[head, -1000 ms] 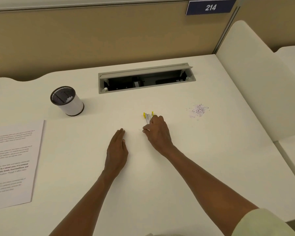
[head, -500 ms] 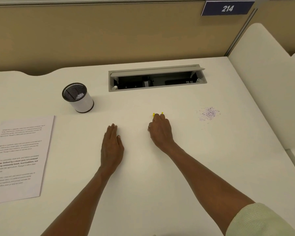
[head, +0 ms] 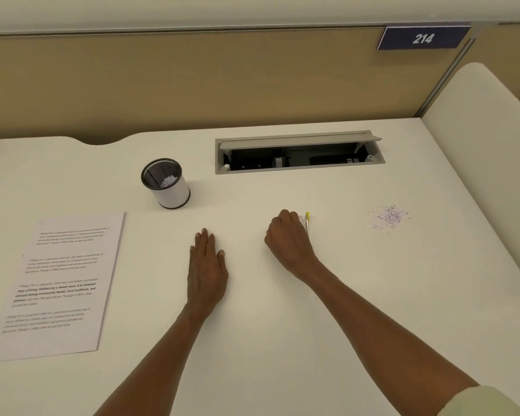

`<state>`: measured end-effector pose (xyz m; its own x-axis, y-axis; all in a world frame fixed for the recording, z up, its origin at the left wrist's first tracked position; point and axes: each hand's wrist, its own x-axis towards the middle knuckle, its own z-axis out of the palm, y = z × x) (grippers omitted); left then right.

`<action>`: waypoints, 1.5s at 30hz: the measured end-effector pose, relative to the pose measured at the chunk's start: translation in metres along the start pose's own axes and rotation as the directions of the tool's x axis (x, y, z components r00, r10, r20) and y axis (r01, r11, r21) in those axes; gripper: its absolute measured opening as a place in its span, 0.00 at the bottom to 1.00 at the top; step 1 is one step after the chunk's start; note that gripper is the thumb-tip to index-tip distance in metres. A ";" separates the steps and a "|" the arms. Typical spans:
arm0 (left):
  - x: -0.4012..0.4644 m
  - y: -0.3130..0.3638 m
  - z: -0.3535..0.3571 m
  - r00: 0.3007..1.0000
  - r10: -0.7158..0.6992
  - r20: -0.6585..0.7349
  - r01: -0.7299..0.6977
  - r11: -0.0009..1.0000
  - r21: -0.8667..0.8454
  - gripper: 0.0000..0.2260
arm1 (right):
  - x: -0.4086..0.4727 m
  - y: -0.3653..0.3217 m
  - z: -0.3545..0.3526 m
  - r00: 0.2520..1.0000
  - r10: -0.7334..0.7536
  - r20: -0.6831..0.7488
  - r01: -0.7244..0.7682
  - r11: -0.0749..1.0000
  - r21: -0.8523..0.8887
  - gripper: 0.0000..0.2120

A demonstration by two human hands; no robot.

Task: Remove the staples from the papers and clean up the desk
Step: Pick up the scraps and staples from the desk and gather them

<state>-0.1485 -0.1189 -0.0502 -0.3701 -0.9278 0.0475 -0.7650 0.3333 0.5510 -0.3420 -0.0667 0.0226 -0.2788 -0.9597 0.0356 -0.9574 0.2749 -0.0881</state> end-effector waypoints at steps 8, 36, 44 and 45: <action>0.016 -0.021 -0.010 0.998 -0.050 0.037 0.045 0.990 0.131 0.32 | 0.062 -0.071 -0.039 0.991 -0.013 -0.133 0.067 0.909 0.411 0.10; 0.015 -0.019 -0.008 0.999 -0.037 -0.032 0.042 0.984 0.172 0.30 | 0.193 -0.156 -0.044 0.951 -0.236 -0.200 0.303 0.839 0.451 0.12; 0.015 -0.021 -0.008 1.000 -0.027 -0.012 0.029 0.984 0.176 0.32 | 0.125 -0.096 -0.034 0.966 -0.007 -0.258 0.168 0.774 0.611 0.09; 0.015 -0.020 -0.008 1.000 -0.026 -0.012 0.027 0.984 0.174 0.32 | 0.114 -0.081 -0.031 0.969 0.029 -0.245 0.132 0.781 0.611 0.09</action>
<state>-0.1344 -0.1406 -0.0542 -0.3439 -0.9380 0.0431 -0.8549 0.3318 0.3987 -0.2985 -0.1965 0.0647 -0.3158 -0.9078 0.2761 -0.7386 0.0526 -0.6721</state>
